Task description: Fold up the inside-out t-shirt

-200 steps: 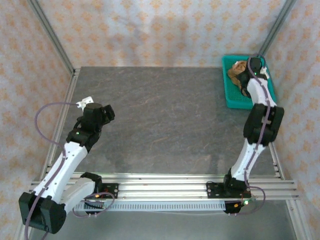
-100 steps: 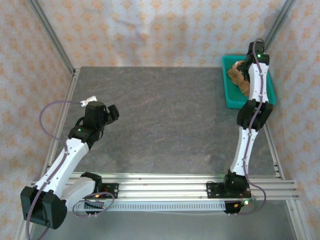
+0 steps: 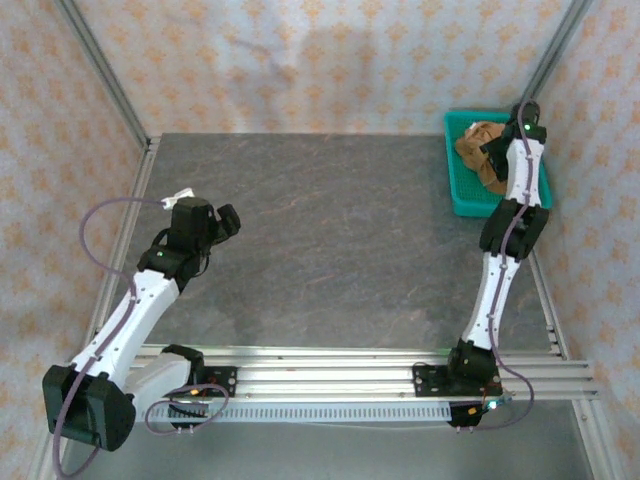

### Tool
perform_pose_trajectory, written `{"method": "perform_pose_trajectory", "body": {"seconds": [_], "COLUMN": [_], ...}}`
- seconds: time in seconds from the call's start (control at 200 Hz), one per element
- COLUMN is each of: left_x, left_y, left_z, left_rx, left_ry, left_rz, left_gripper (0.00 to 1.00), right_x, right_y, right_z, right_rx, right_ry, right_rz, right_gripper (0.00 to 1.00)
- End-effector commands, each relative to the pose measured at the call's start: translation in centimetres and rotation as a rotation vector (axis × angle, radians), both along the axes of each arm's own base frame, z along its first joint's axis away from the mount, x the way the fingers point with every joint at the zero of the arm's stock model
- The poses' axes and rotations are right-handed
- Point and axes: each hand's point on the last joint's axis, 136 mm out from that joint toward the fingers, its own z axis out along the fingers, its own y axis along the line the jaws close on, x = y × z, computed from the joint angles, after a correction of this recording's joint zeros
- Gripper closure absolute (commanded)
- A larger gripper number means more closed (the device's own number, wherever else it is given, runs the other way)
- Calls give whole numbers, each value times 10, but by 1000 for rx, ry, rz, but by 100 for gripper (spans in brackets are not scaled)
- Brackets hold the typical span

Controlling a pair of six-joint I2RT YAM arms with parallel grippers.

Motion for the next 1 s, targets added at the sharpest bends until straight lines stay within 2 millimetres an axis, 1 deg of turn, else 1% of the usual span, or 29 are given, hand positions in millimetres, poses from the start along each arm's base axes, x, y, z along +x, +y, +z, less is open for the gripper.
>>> {"method": "perform_pose_trajectory", "body": {"seconds": [0.0,0.04,0.06,0.095,0.14,0.2,0.29,0.325,0.355,0.37,0.385,0.39,0.405,0.41,0.42,0.43,0.435,0.445,0.465,0.525,0.555,0.635,0.686,0.736,0.756,0.771,0.836,0.921,0.996], "left_x": [5,5,6,6,6,7,8,9,9,9,9,9,10,10,9,10,10,10,10,10,11,10,9,8,7,7,5,-1,-9], "left_y": [-1,-2,-2,-3,-3,-4,-4,-4,-4,-4,-4,-4,-4,-4,-4,-4,-4,-5,-5,-7,-8,-9,-10,-10,-10,-10,-9,-1,12], "left_z": [13,12,12,13,13,13,12,12,11,11,10,11,10,9,9,9,10,8,8,6,5,5,7,9,11,12,14,19,22], "left_rx": [-29,-30,-31,-33,-35,-36,-37,-39,-41,-41,-42,-43,-45,-45,-46,-48,-48,-49,-53,-62,-67,-77,-83,-91,-96,-100,-112,-113,-85], "left_ry": [-7,4,8,15,24,33,38,36,36,37,37,37,36,39,41,39,38,40,40,49,51,57,54,46,41,36,17,-1,-13], "left_rz": [16,14,12,10,8,6,9,10,11,13,15,15,16,17,18,18,19,18,17,15,12,6,6,10,12,13,27,76,142], "left_gripper": [0,0,0,0,0,0,0,0,0,0,0,0,0,0,1,1,1,1,1,2,2,3,3,3,3,3,3,3,3], "right_x": [9,11,12,14,16,18,18,18,18,18,18,18,18,17,17,17,17,17,17,17,17,18,21,27,30,31,32,27,18], "right_y": [10,12,13,16,18,17,16,16,15,15,16,16,16,15,15,15,15,15,15,15,15,18,23,29,33,33,36,38,38], "right_z": [-12,-21,-21,-31,-39,-45,-45,-45,-44,-45,-44,-44,-44,-44,-44,-43,-43,-43,-41,-37,-35,-21,-8,10,21,24,52,86,111], "right_rx": [127,166,177,218,257,290,289,290,289,289,287,287,289,289,288,286,286,285,281,275,272,281,303,341,355,360,362,324,280], "right_ry": [-33,-34,-40,-40,-43,-45,-45,-46,-48,-46,-48,-48,-46,-46,-47,-47,-47,-48,-50,-55,-58,-85,-120,-178,-206,-214,-265,-307,-327], "right_rz": [-32,-38,-42,-50,-58,-71,-81,-82,-83,-84,-83,-83,-83,-83,-83,-81,-81,-80,-77,-70,-68,-53,-38,-17,-6,-6,10,28,43], "right_gripper": [30,30,30,29,30,34,43,51,60,62,67,67,71,74,76,81,81,85,89,100,100,100,100,100,100,100,100,100,100]}}
